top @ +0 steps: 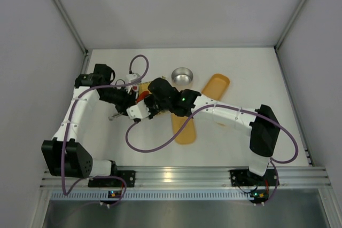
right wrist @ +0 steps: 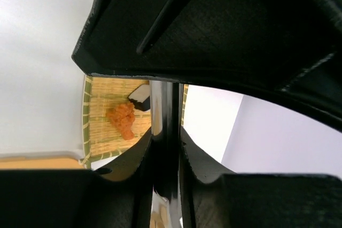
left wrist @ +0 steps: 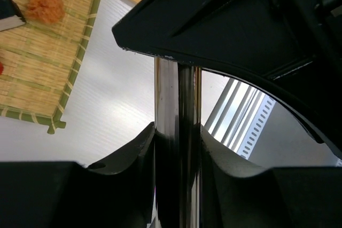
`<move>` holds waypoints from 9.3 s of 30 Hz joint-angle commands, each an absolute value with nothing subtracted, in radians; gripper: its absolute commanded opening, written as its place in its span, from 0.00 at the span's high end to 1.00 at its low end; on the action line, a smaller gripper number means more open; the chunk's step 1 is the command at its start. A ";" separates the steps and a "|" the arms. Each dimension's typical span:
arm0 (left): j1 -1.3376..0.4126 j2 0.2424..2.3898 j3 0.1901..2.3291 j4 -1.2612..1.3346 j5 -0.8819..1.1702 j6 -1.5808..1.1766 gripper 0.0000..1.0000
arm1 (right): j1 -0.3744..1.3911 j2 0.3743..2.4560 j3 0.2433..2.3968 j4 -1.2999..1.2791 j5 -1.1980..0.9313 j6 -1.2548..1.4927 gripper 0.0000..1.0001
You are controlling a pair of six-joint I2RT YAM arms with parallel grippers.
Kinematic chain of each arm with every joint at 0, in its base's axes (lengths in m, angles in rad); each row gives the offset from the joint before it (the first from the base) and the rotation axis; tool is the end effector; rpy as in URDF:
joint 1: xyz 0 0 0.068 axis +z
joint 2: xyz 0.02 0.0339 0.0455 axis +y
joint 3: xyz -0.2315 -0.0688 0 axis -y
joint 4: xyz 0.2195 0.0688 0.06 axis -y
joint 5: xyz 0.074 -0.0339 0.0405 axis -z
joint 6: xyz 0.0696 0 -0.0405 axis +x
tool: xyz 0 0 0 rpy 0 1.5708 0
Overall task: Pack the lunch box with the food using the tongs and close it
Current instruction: Pick up the clamp at the center of the board, then pick up the fake food from the plate, then place the fake food in the packing box, then pick up the fake food from the plate.
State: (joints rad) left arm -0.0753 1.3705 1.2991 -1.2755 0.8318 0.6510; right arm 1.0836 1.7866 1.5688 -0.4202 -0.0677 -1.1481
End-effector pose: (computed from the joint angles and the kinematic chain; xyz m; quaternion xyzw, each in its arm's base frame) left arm 0.2195 -0.0682 0.2667 0.3651 0.8337 -0.3560 0.2120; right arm 0.1888 0.3663 0.2654 -0.8086 0.3786 0.0157 0.4502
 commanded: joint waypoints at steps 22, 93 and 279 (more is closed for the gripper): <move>-0.123 1.336 1.289 -1.170 0.775 0.638 0.48 | 1.091 1.773 1.667 -0.528 -0.133 -1.115 0.93; 0.086 1.334 1.315 -1.238 0.558 0.778 0.41 | 0.209 0.669 0.821 -0.488 -0.253 -0.471 0.01; -0.023 1.417 1.287 -0.928 0.129 0.130 0.42 | 0.063 0.881 0.859 -0.520 -0.368 -0.218 0.01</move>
State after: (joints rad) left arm -0.0223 1.4834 1.3041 -0.9909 0.2001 0.2031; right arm 0.0776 0.8845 0.8078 -0.5465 -0.3634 -0.2161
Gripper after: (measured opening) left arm 0.573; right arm 0.993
